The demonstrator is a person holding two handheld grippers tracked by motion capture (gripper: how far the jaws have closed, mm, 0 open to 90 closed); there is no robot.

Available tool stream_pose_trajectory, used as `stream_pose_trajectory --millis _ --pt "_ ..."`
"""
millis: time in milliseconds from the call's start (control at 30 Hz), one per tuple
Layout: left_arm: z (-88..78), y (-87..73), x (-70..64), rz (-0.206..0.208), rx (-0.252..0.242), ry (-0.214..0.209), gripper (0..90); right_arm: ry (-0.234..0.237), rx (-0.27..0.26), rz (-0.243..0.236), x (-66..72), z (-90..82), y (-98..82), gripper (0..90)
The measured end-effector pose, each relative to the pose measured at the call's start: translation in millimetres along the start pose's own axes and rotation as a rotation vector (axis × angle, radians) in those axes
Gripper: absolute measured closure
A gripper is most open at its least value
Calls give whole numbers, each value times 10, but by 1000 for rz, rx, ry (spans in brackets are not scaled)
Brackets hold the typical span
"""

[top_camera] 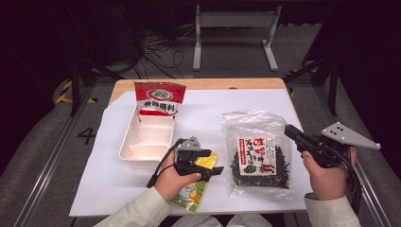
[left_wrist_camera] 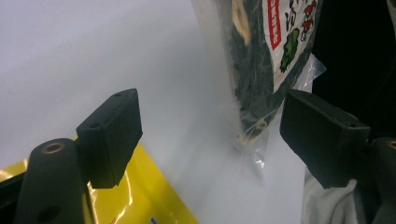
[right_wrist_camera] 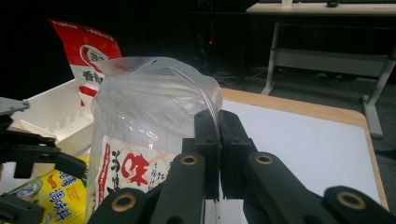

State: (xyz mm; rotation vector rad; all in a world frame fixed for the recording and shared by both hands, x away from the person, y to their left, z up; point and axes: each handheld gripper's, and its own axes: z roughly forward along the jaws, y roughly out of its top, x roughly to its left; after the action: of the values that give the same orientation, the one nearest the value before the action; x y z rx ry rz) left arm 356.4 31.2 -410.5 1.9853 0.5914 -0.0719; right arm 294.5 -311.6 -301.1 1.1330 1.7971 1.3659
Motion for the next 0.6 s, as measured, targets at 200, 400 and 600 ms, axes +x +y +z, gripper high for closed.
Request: stream_pose_trajectory --millis 200,400,600 --pt "133 109 -31 24 -42 -13 227 19 -11 -14 56 -37 30 870" --pt "258 166 -40 52 -73 -47 236 35 -18 -18 82 -43 36 868" --pt "398 164 -52 63 -62 -75 250 43 -20 -19 97 -44 34 866"
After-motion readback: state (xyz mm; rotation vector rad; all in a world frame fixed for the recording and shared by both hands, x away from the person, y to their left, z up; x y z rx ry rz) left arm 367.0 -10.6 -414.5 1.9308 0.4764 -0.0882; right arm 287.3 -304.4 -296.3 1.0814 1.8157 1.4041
